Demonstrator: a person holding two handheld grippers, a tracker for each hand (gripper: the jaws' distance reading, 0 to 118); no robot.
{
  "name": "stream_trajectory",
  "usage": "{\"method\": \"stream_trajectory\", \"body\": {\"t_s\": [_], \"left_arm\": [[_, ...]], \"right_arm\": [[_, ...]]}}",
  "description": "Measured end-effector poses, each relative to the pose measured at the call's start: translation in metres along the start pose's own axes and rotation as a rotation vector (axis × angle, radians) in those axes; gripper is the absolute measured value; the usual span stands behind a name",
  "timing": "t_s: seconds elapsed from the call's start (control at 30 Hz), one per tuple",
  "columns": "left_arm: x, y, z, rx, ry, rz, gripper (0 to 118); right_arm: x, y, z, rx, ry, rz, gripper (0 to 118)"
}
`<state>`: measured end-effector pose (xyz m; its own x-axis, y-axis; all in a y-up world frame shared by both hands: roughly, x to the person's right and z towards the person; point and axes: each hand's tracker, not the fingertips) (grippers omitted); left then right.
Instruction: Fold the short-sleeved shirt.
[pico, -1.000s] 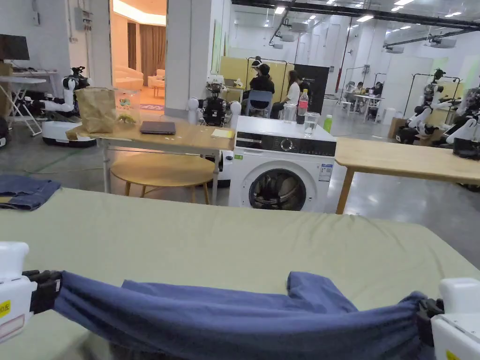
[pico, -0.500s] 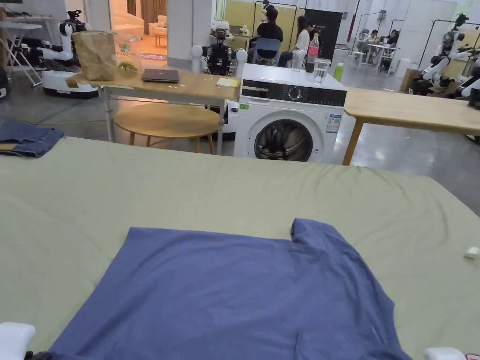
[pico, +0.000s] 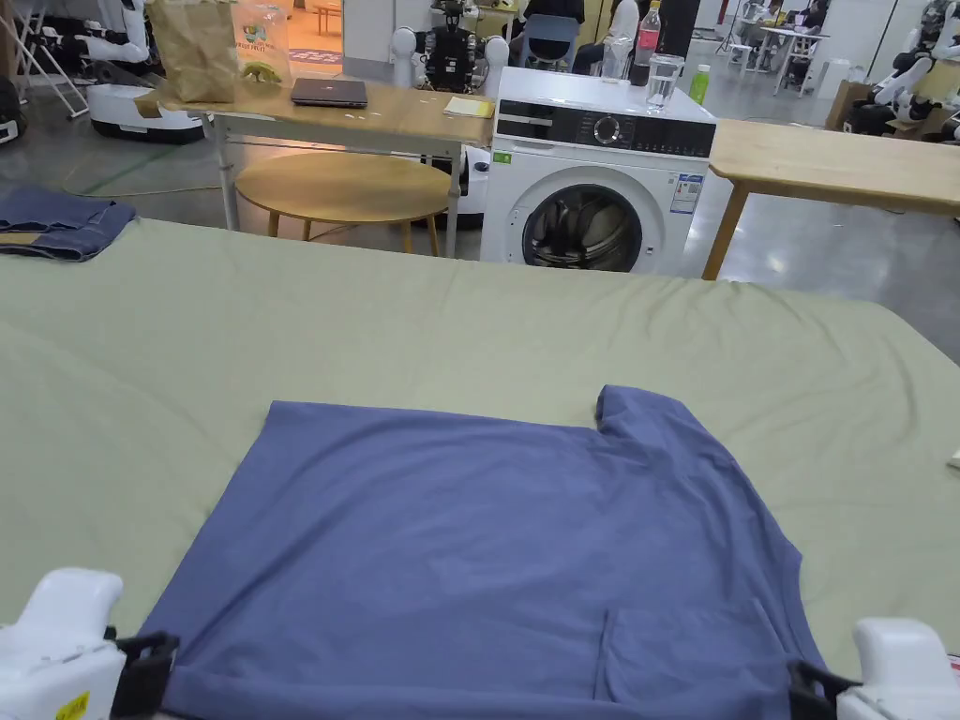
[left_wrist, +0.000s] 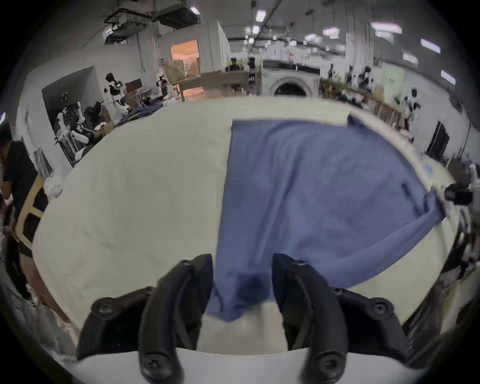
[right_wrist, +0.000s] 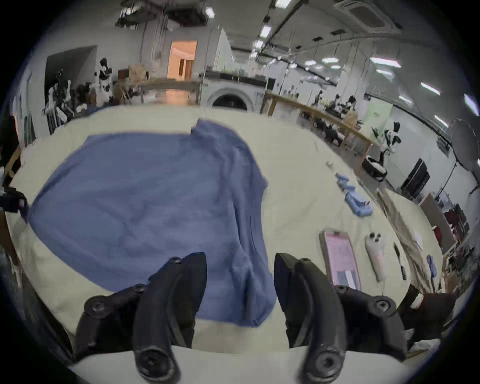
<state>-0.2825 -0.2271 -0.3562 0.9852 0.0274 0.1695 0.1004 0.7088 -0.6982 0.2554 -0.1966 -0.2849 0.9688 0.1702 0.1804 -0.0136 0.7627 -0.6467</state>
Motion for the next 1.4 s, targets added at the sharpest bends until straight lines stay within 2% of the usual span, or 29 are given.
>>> {"method": "stream_trajectory", "body": {"t_s": [0.07, 0.27, 0.3, 0.33, 0.37, 0.4, 0.43, 0.47, 0.6, 0.67, 0.8, 1.0, 1.03, 1.07, 1.1, 1.23, 1.27, 1.4], "left_arm": [[0.01, 0.016, 0.01, 0.113, -0.04, 0.011, 48], [0.051, 0.055, 0.025, 0.389, -0.014, 0.004, 48], [0.059, 0.061, 0.027, 0.421, 0.0, 0.009, 48], [0.066, 0.066, 0.03, 0.45, 0.02, 0.006, 47], [0.073, 0.069, 0.032, 0.474, 0.03, 0.001, 40], [0.079, 0.073, 0.033, 0.493, 0.05, -0.012, 24], [0.084, 0.076, 0.034, 0.501, 0.069, -0.016, 8], [0.087, 0.078, 0.034, 0.509, 0.093, -0.013, 0], [0.084, 0.081, 0.037, 0.493, 0.053, 0.006, 0], [0.08, 0.078, 0.039, 0.459, 0.07, -0.008, 0], [0.049, 0.066, 0.039, 0.281, 0.058, 0.027, 0], [-0.008, 0.036, 0.02, -0.017, -0.02, 0.139, 0], [-0.014, 0.032, 0.017, -0.056, -0.04, 0.164, 6], [-0.021, 0.027, 0.013, -0.091, -0.041, 0.192, 28], [-0.027, 0.023, 0.009, -0.124, -0.03, 0.215, 37], [-0.042, 0.011, -0.01, -0.17, 0.016, 0.264, 52], [-0.043, 0.009, -0.016, -0.195, 0.033, 0.276, 66], [-0.04, -0.008, -0.045, -0.344, 0.095, 0.272, 66]], "right_arm": [[-0.011, 0.016, 0.008, 0.102, 0.011, -0.05, 56], [-0.058, 0.049, 0.022, 0.361, 0.04, -0.171, 55], [-0.067, 0.054, 0.023, 0.385, 0.046, -0.177, 48], [-0.075, 0.058, 0.022, 0.408, 0.051, -0.186, 34], [-0.08, 0.06, 0.022, 0.429, 0.048, -0.193, 19], [-0.087, 0.062, 0.022, 0.439, 0.053, -0.195, 11], [-0.092, 0.064, 0.022, 0.446, 0.06, -0.194, 9], [-0.095, 0.065, 0.021, 0.458, 0.078, -0.189, 0], [-0.1, 0.067, 0.023, 0.46, 0.126, -0.189, 0], [-0.102, 0.067, 0.025, 0.454, 0.111, -0.172, 0], [-0.097, 0.059, 0.022, 0.435, 0.102, -0.137, 0], [-0.086, 0.044, 0.008, 0.356, 0.111, -0.139, 0], [-0.085, 0.042, 0.006, 0.342, 0.111, -0.141, 0], [-0.084, 0.04, 0.004, 0.327, 0.109, -0.141, 0], [-0.082, 0.037, 0.002, 0.314, 0.11, -0.142, 0], [-0.079, 0.03, -0.003, 0.279, 0.103, -0.137, 0], [-0.079, 0.029, -0.004, 0.273, 0.1, -0.134, 0], [-0.076, 0.023, -0.005, 0.246, 0.092, -0.118, 0]]}}
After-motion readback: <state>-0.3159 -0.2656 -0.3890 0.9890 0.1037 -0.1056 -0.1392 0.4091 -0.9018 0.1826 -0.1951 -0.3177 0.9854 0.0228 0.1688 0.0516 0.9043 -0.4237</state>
